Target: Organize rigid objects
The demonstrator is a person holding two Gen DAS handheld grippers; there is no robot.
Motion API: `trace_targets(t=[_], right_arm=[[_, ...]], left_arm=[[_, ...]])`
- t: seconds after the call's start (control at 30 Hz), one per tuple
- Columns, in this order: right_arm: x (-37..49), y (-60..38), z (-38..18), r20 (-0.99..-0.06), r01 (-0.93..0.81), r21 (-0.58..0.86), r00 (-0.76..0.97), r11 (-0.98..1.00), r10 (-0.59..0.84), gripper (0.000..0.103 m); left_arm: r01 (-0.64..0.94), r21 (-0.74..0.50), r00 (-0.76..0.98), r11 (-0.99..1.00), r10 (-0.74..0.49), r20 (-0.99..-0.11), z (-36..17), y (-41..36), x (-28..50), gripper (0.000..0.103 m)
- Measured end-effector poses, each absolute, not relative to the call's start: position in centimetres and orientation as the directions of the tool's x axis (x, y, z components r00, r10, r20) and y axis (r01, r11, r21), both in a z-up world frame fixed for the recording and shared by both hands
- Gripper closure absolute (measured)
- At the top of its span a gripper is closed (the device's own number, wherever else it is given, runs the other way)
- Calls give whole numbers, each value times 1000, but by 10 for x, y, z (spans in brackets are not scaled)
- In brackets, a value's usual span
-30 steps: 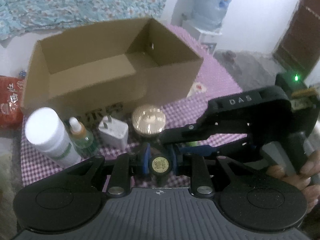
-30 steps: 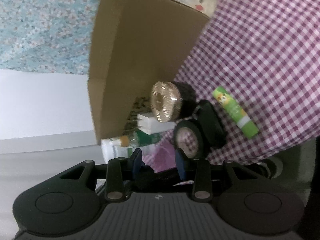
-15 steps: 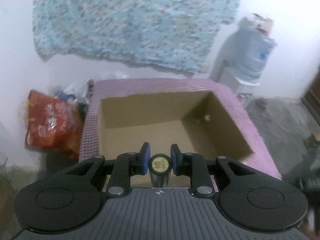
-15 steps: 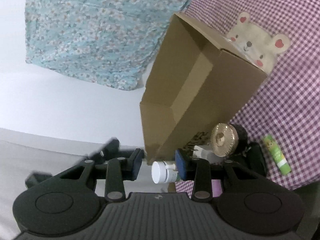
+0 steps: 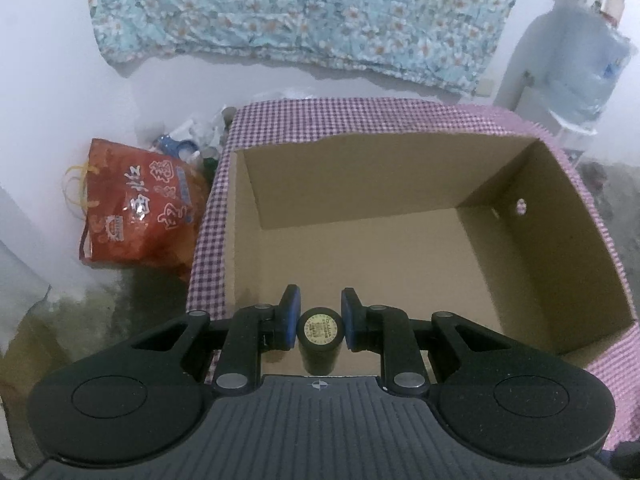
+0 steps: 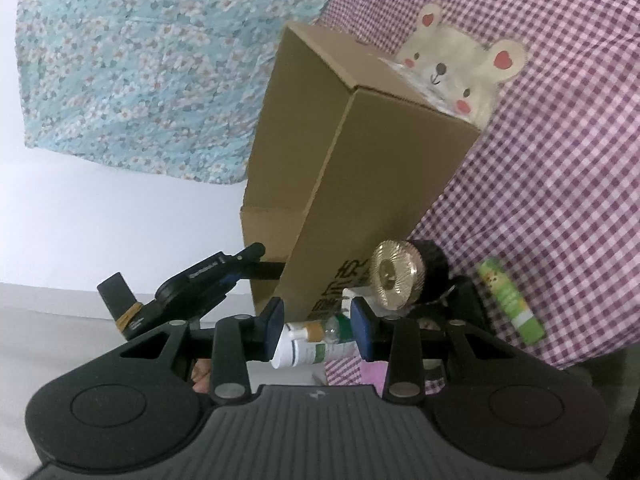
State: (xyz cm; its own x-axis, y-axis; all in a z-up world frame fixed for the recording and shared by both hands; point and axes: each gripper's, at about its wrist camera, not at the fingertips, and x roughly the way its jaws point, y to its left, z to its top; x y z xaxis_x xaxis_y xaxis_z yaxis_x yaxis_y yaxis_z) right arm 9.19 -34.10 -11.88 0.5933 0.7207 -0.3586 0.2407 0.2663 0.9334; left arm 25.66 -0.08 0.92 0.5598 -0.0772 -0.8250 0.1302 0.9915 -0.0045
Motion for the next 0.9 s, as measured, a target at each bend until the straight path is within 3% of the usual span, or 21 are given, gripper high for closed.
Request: trace_targets(t=[0.33,0.7,0.9], right_arm=[[89,-348,-124,-371,254,928,598,272,711,64],[81,-375,-110,-433,244,897,650,368,624,64],[74,-388,-120,-509,287,855,622,431,595,64]], left_arm=[[134,22,594,991,-63,-802,16,-4,253,80],[214,-85,610,973,-201,-766,67,-4,185,51],[292,-204,495,934,-330,-804,51,-21,148,47]])
